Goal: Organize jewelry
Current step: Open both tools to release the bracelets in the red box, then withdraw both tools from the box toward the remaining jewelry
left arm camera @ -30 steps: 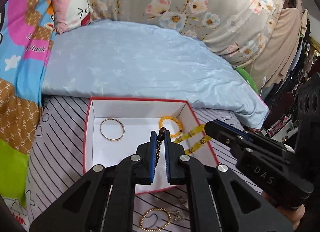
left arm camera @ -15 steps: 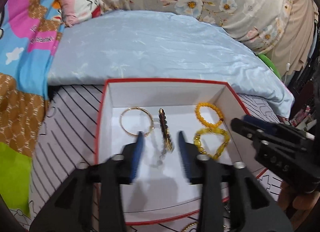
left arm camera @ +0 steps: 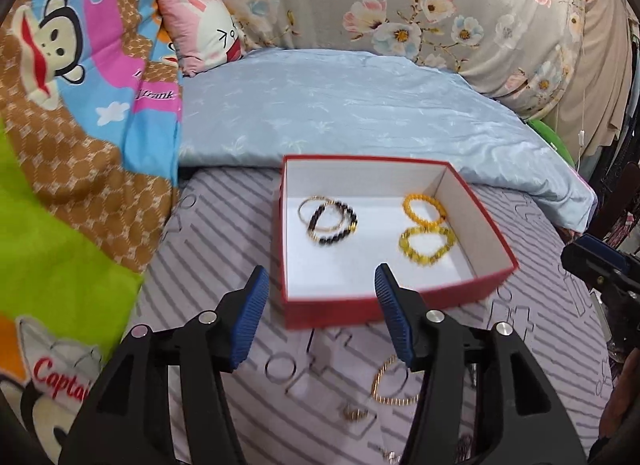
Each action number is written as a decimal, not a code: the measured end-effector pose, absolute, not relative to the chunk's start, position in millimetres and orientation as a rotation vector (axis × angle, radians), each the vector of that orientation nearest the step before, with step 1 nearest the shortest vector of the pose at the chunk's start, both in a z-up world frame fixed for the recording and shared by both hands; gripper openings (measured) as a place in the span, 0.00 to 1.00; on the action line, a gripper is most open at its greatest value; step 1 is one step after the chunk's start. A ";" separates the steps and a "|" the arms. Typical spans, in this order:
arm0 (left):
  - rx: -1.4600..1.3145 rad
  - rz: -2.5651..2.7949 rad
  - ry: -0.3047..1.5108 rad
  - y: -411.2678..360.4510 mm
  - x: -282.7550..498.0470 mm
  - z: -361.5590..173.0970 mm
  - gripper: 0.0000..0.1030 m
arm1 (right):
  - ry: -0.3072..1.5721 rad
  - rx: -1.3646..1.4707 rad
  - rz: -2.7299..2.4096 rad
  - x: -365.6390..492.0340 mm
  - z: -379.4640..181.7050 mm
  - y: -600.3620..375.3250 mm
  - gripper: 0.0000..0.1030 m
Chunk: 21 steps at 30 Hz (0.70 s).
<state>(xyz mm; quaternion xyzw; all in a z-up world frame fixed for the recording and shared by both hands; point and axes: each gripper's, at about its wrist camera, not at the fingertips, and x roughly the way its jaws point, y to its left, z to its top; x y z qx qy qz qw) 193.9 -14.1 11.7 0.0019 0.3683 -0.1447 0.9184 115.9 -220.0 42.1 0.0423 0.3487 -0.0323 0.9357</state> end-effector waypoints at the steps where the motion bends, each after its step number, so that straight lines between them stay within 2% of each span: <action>1: 0.005 -0.298 0.763 -12.3 184.4 10.6 0.52 | 0.714 0.078 -0.064 107.6 41.6 -216.4 0.47; 7: 0.004 -0.299 0.804 -5.2 137.8 0.5 0.59 | 0.751 0.084 -0.054 64.3 29.8 -205.8 0.47; 21: -0.014 -0.302 0.910 -5.3 89.1 -32.6 0.59 | 0.862 0.142 -0.051 27.4 -14.1 -207.7 0.47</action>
